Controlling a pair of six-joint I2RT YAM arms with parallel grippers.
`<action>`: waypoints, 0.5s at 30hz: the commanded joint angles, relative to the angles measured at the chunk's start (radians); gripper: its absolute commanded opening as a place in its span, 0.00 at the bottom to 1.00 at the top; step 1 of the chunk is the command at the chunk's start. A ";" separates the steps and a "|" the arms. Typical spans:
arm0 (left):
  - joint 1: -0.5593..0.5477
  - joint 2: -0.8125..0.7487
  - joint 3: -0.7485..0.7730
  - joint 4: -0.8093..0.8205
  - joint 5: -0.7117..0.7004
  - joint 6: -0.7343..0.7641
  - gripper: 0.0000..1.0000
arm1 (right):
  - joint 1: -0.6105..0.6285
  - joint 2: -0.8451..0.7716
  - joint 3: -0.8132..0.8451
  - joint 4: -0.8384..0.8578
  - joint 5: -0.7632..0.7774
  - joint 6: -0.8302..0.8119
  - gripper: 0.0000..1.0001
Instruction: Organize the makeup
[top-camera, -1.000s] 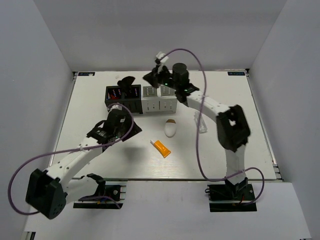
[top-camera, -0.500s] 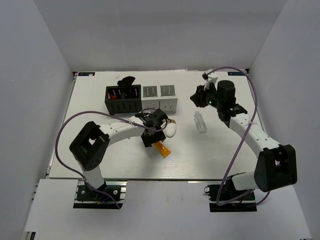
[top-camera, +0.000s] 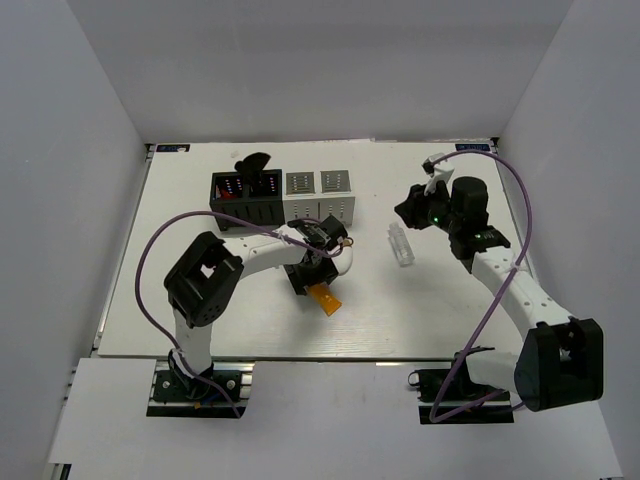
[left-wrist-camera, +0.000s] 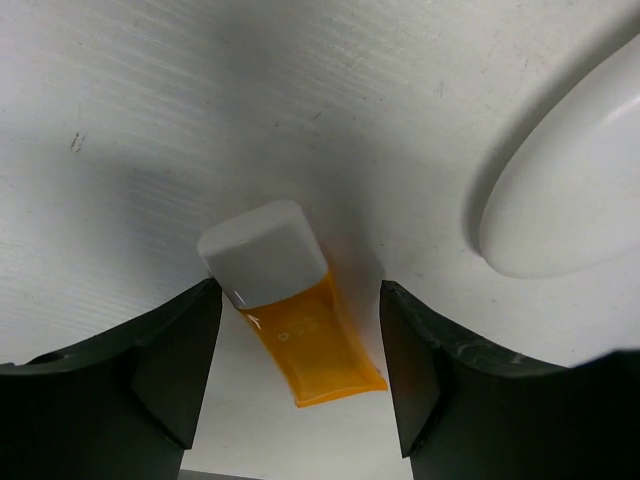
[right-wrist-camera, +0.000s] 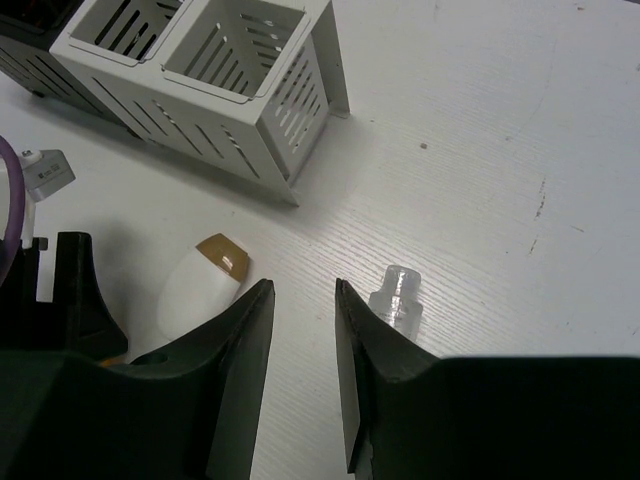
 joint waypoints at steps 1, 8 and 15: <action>0.009 -0.006 0.020 -0.031 -0.023 -0.031 0.74 | -0.014 -0.023 -0.021 0.039 -0.025 0.019 0.37; 0.019 0.001 0.003 -0.020 -0.020 -0.028 0.55 | -0.027 -0.040 -0.047 0.039 -0.040 0.027 0.36; -0.004 -0.055 0.033 -0.026 -0.067 0.001 0.21 | -0.045 -0.054 -0.053 0.022 -0.057 0.020 0.35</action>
